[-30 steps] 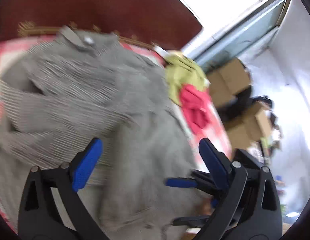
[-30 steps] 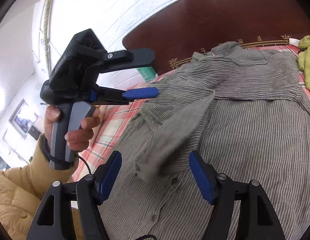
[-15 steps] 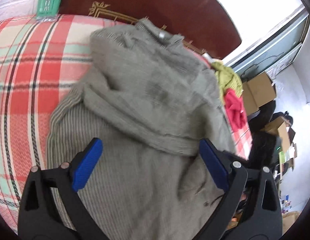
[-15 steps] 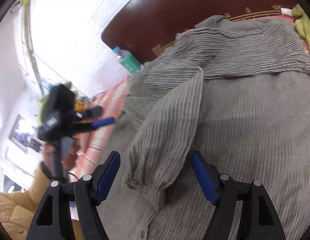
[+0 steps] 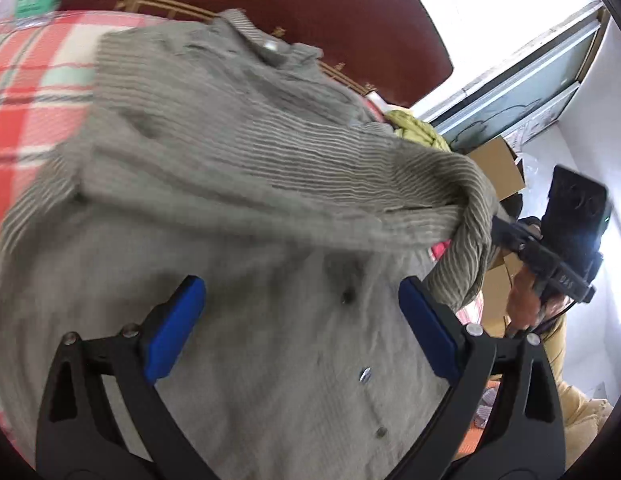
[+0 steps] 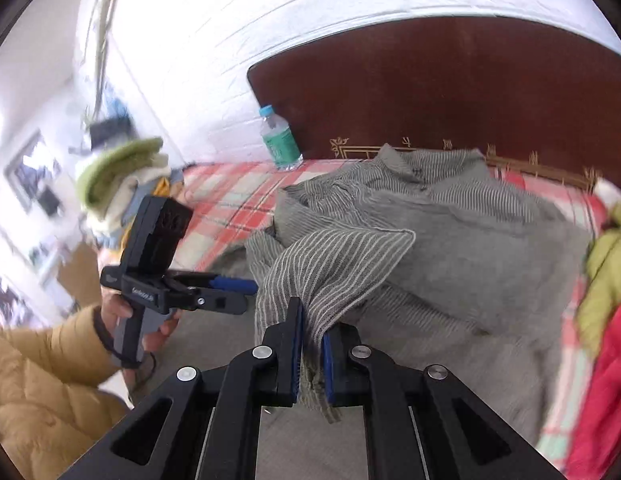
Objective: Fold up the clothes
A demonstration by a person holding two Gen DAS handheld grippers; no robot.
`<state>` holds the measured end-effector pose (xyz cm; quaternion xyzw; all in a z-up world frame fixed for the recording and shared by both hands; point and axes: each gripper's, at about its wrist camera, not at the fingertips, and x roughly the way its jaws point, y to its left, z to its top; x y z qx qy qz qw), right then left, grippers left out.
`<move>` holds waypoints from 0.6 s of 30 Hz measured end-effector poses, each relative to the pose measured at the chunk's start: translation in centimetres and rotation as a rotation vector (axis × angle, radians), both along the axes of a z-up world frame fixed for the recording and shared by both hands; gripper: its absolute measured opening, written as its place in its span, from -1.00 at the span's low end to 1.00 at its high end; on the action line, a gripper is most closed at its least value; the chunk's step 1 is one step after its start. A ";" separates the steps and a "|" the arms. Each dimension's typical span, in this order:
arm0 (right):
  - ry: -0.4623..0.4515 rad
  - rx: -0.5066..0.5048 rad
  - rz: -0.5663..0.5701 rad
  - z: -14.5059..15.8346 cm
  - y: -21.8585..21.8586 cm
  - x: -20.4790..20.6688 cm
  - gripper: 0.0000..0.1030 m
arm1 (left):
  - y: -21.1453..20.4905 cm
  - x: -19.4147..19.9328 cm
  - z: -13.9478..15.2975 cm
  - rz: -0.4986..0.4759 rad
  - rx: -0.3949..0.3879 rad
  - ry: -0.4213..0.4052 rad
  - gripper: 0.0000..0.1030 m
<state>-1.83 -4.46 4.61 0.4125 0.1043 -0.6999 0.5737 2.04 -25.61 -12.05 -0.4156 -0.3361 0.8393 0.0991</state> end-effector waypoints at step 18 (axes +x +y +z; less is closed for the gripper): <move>-0.072 0.173 0.000 -4.9 1.5 -4.8 0.22 | -8.3 -2.5 2.3 0.339 -0.039 0.162 0.90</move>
